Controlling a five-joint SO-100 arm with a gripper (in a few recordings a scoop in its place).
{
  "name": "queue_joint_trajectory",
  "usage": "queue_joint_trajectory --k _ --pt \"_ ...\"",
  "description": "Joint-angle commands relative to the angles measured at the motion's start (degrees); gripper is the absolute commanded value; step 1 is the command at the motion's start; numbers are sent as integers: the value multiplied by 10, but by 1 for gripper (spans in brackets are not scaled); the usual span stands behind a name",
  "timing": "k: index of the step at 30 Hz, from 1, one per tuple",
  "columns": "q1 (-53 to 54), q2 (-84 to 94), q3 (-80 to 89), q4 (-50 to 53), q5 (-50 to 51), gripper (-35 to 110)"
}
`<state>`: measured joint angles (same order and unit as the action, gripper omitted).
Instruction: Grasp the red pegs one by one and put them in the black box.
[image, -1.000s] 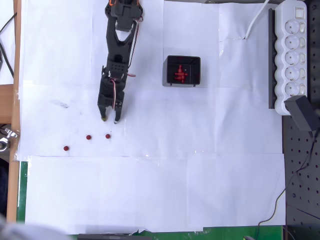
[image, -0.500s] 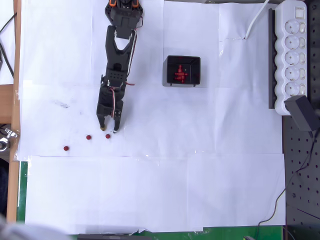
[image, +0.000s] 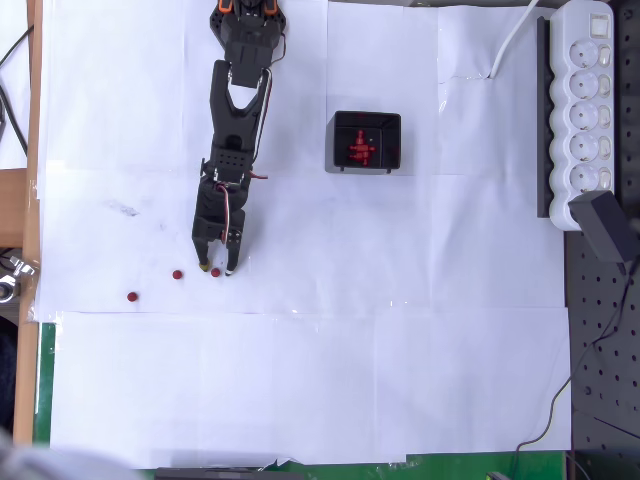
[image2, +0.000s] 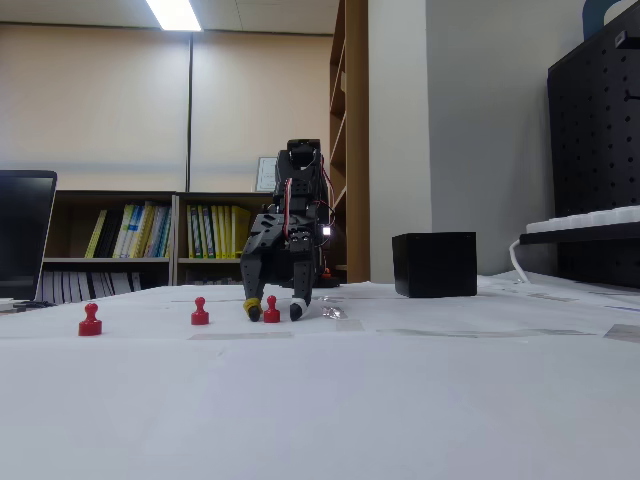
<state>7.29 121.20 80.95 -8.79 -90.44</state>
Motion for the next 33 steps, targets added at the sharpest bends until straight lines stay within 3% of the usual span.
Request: queue_joint_trajectory --k 1,11,16,23,25,33 --pt "3 13 11 -7 -4 13" --pt "6 18 17 -6 1 12" --pt "8 18 17 -5 4 1" --pt "9 15 17 20 -2 0" --pt "8 -26 20 106 -17 0" --pt "-93 -325 118 725 -148 0"
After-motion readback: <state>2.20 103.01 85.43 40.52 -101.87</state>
